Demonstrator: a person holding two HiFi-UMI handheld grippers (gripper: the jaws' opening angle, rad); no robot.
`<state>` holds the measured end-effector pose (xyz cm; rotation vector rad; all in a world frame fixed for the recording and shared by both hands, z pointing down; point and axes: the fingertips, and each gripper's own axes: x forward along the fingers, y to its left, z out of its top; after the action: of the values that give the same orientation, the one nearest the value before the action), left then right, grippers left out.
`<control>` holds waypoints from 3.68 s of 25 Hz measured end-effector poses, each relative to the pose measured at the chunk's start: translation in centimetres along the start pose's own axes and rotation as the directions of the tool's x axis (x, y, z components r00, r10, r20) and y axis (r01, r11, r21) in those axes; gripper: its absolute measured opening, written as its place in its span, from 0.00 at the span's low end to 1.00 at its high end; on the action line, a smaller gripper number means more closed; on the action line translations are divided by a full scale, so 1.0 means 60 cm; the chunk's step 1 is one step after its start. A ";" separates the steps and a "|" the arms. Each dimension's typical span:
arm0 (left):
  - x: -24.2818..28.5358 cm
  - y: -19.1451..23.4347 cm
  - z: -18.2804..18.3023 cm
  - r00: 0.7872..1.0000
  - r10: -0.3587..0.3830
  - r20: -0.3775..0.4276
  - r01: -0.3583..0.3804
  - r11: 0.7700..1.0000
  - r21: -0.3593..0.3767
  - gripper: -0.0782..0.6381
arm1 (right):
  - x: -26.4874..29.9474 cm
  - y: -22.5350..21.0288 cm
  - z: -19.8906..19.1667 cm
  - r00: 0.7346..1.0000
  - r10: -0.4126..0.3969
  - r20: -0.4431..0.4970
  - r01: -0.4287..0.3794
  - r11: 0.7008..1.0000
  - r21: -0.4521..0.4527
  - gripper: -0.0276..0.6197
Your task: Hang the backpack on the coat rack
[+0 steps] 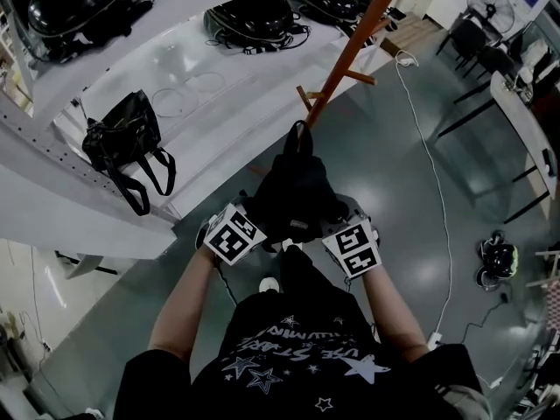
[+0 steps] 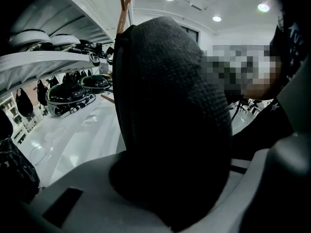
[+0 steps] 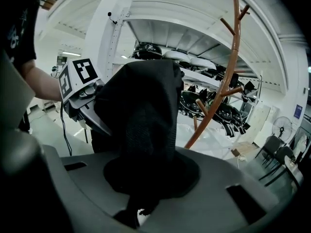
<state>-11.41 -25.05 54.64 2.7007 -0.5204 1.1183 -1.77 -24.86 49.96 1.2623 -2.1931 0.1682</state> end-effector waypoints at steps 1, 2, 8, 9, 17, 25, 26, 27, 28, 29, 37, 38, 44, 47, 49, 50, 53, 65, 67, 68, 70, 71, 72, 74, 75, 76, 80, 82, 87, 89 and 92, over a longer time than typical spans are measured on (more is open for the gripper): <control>0.006 0.008 0.006 1.000 -0.003 -0.001 0.003 1.000 0.003 0.22 | 0.005 -0.009 0.002 1.000 -0.002 0.001 0.002 1.000 0.003 0.14; 0.012 0.017 0.012 1.000 -0.004 -0.004 0.004 1.000 0.005 0.22 | 0.011 -0.019 0.003 1.000 -0.002 0.003 0.002 1.000 0.007 0.14; 0.046 0.062 0.057 1.000 -0.016 -0.024 0.016 1.000 -0.004 0.22 | 0.047 -0.081 0.012 1.000 0.007 0.008 -0.008 0.999 0.037 0.14; 0.053 0.070 0.063 0.999 -0.019 -0.027 0.019 1.000 -0.004 0.22 | 0.054 -0.091 0.013 1.000 0.009 0.007 -0.009 0.999 0.042 0.14; 0.106 0.131 0.084 0.997 -0.056 -0.050 0.055 0.998 -0.028 0.22 | 0.114 -0.149 0.005 1.000 0.018 -0.017 -0.017 0.998 0.055 0.14; 0.147 0.157 0.082 0.993 -0.093 -0.070 0.088 0.994 -0.069 0.22 | 0.149 -0.170 -0.012 0.998 0.037 -0.057 -0.033 0.997 0.073 0.14; 0.150 0.160 0.081 0.993 -0.096 -0.073 0.091 0.993 -0.072 0.22 | 0.152 -0.173 -0.014 0.997 0.039 -0.063 -0.034 0.997 0.074 0.14; 0.153 0.162 0.081 0.992 -0.100 -0.076 0.094 0.993 -0.075 0.22 | 0.155 -0.174 -0.016 0.997 0.041 -0.068 -0.036 0.997 0.075 0.14; 0.157 0.165 0.081 0.992 -0.103 -0.079 0.097 0.992 -0.077 0.22 | 0.158 -0.176 -0.017 0.996 0.043 -0.073 -0.037 0.996 0.075 0.14; 0.159 0.167 0.080 0.991 -0.106 -0.081 0.099 0.992 -0.081 0.22 | 0.161 -0.177 -0.019 0.996 0.045 -0.078 -0.040 0.996 0.075 0.14; 0.172 0.194 0.065 0.988 -0.128 -0.082 0.117 0.984 -0.134 0.22 | 0.192 -0.175 -0.019 0.993 0.062 -0.100 -0.055 0.996 0.072 0.14; 0.173 0.197 0.066 0.988 -0.131 -0.083 0.120 0.984 -0.134 0.22 | 0.192 -0.176 -0.019 0.993 0.060 -0.101 -0.053 0.996 0.076 0.14; 0.168 0.196 0.078 0.985 -0.157 -0.071 0.148 0.983 -0.112 0.23 | 0.172 -0.173 -0.013 0.995 0.054 -0.081 -0.047 0.996 0.081 0.14; 0.177 0.200 0.079 0.981 -0.176 -0.080 0.167 0.979 -0.114 0.23 | 0.175 -0.178 -0.018 0.995 0.043 -0.089 -0.035 0.995 0.096 0.14; 0.185 0.202 0.078 0.977 -0.192 -0.091 0.181 0.977 -0.115 0.23 | 0.179 -0.179 -0.025 0.994 0.043 -0.099 -0.031 0.993 0.114 0.14; 0.189 0.204 0.077 0.975 -0.200 -0.095 0.188 0.975 -0.116 0.23 | 0.181 -0.180 -0.029 0.994 0.045 -0.103 -0.032 0.992 0.121 0.14; 0.197 0.210 0.070 0.972 -0.215 -0.099 0.201 0.971 -0.130 0.23 | 0.194 -0.180 -0.035 0.992 0.060 -0.114 -0.045 0.991 0.127 0.14; 0.221 0.257 0.069 0.961 -0.262 -0.093 0.244 0.954 -0.172 0.24 | 0.232 -0.193 -0.029 0.987 0.085 -0.135 -0.068 0.989 0.131 0.14; 0.224 0.266 0.071 0.958 -0.273 -0.088 0.254 0.950 -0.181 0.24 | 0.236 -0.196 -0.025 0.987 0.087 -0.137 -0.070 0.990 0.125 0.14; 0.225 0.270 0.072 0.957 -0.277 -0.088 0.258 0.949 -0.182 0.24 | 0.238 -0.198 -0.023 0.987 0.087 -0.138 -0.071 0.990 0.121 0.14; 0.225 0.276 0.076 0.955 -0.284 -0.089 0.266 0.948 -0.176 0.24 | 0.239 -0.201 -0.022 0.987 0.089 -0.136 -0.073 0.991 0.116 0.14; 0.224 0.278 0.079 0.953 -0.288 -0.089 0.271 0.947 -0.171 0.24 | 0.240 -0.202 -0.022 0.987 0.089 -0.132 -0.074 0.991 0.111 0.14; 0.222 0.280 0.081 0.952 -0.291 -0.089 0.274 0.948 -0.164 0.24 | 0.241 -0.204 -0.020 0.988 0.088 -0.127 -0.075 0.992 0.105 0.14; 0.221 0.283 0.084 0.953 -0.290 -0.088 0.276 0.950 -0.144 0.24 | 0.242 -0.206 -0.015 0.989 0.091 -0.119 -0.079 0.992 0.102 0.15; 0.221 0.284 0.086 0.954 -0.286 -0.088 0.273 0.952 -0.134 0.24 | 0.241 -0.206 -0.014 0.988 0.097 -0.122 -0.084 0.990 0.110 0.15; 0.223 0.285 0.086 0.955 -0.281 -0.089 0.269 0.955 -0.128 0.23 | 0.242 -0.204 -0.015 0.986 0.105 -0.128 -0.090 0.989 0.121 0.15; 0.234 0.289 0.083 0.954 -0.284 -0.099 0.269 0.953 -0.136 0.23 | 0.250 -0.209 -0.026 0.982 0.113 -0.152 -0.095 0.989 0.116 0.15; 0.236 0.287 0.088 0.953 -0.287 -0.094 0.275 0.953 -0.126 0.22 | 0.250 -0.214 -0.028 0.982 0.110 -0.153 -0.092 0.989 0.119 0.15; 0.218 0.269 0.097 0.956 -0.292 0.016 0.292 0.947 -0.138 0.21 | 0.240 -0.224 -0.030 0.981 0.141 -0.136 -0.131 0.988 0.081 0.21; 0.209 0.262 0.098 0.957 -0.285 0.054 0.290 0.944 -0.157 0.21 | 0.235 -0.223 -0.033 0.977 0.154 -0.146 -0.152 0.988 0.027 0.25; 0.197 0.252 0.105 0.958 -0.270 0.099 0.284 0.943 -0.175 0.21 | 0.222 -0.219 -0.041 0.971 0.172 -0.164 -0.178 0.984 -0.020 0.30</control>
<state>-5.28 -43.82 58.98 2.5564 -0.2298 0.8526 5.15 -40.99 56.96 0.9989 -2.1555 0.2910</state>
